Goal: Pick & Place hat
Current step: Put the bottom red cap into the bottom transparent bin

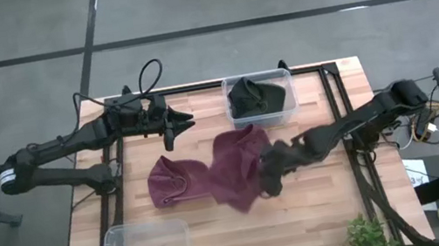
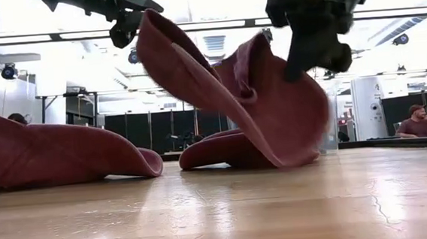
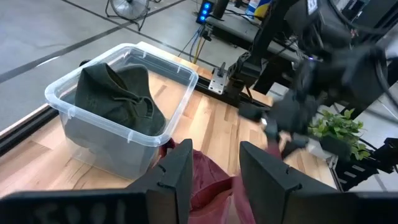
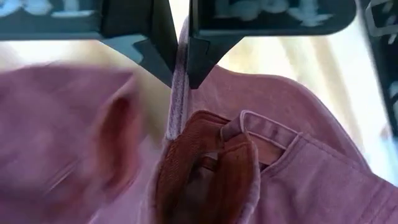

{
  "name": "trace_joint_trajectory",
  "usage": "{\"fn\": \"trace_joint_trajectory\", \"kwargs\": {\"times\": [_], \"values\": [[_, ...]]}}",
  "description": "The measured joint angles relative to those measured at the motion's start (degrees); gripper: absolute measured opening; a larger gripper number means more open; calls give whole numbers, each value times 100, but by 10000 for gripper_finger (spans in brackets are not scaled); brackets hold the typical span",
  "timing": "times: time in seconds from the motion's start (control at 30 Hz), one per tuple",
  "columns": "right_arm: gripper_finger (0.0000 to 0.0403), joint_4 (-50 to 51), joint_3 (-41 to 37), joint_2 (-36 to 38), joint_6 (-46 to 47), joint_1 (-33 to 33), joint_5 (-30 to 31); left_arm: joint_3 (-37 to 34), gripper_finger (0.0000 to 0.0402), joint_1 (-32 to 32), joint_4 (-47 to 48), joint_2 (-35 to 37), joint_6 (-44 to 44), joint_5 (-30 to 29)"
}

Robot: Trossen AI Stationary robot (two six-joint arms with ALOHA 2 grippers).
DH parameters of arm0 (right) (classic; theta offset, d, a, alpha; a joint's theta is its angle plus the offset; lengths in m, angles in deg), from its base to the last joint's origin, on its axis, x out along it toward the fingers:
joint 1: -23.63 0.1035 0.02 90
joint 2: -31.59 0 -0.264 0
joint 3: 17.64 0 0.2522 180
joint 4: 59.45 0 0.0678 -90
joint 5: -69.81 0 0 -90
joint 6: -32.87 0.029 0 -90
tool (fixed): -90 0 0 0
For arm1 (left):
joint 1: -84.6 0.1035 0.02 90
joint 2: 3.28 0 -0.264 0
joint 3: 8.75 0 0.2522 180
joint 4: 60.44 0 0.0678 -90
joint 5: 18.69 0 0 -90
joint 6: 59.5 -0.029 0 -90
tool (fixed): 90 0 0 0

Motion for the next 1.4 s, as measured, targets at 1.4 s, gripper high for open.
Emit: {"fn": "trace_joint_trajectory", "kwargs": {"times": [1.4], "values": [[13,-3294,1,1827,-4616,-1194,3480,-561,124,-174,-2132,-70,-1684,-144]]}}
